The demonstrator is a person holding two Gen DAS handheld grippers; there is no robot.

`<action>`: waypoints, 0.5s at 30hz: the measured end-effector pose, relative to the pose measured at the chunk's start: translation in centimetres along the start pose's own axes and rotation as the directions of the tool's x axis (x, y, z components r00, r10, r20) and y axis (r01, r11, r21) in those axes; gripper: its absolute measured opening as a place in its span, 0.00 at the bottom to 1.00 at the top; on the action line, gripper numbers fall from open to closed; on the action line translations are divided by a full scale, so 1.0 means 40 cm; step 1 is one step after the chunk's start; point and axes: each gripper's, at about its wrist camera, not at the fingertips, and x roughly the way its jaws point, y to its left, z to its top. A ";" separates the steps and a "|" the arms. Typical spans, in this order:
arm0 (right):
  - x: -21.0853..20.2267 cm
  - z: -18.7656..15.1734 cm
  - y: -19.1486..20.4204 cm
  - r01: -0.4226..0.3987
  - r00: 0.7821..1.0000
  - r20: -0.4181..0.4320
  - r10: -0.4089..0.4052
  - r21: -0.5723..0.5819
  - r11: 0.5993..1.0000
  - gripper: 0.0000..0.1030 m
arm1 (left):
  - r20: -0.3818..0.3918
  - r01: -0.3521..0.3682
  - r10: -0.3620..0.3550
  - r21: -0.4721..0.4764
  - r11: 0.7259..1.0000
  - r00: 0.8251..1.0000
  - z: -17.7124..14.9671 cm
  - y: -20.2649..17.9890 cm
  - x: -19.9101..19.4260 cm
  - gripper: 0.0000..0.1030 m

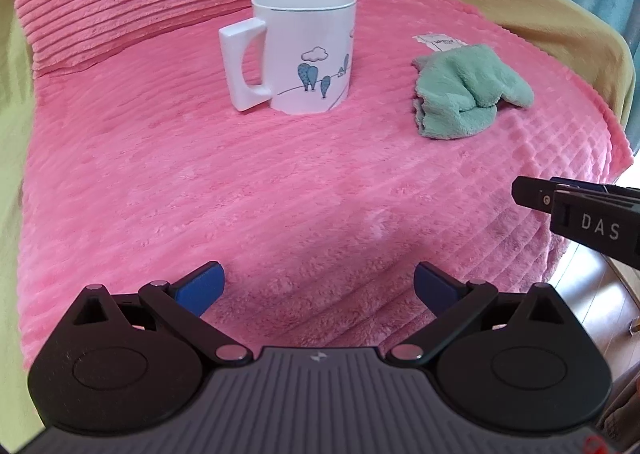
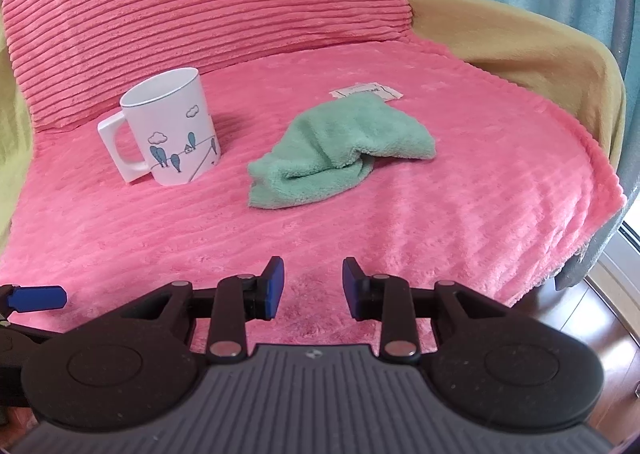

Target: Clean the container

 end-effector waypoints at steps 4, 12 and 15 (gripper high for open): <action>0.005 -0.001 0.000 0.001 1.000 -0.006 -0.001 -0.002 1.000 0.27 | 0.006 -0.010 0.010 0.012 1.000 1.000 -0.001 -0.005 0.001 0.98; 0.015 -0.002 0.000 0.004 1.000 -0.018 -0.004 -0.006 1.000 0.27 | 0.001 -0.014 0.014 0.005 1.000 1.000 0.004 0.002 0.009 0.98; 0.019 -0.003 0.000 0.005 1.000 -0.023 -0.005 -0.007 1.000 0.27 | 0.001 -0.016 0.016 0.008 1.000 1.000 0.006 0.002 0.012 0.98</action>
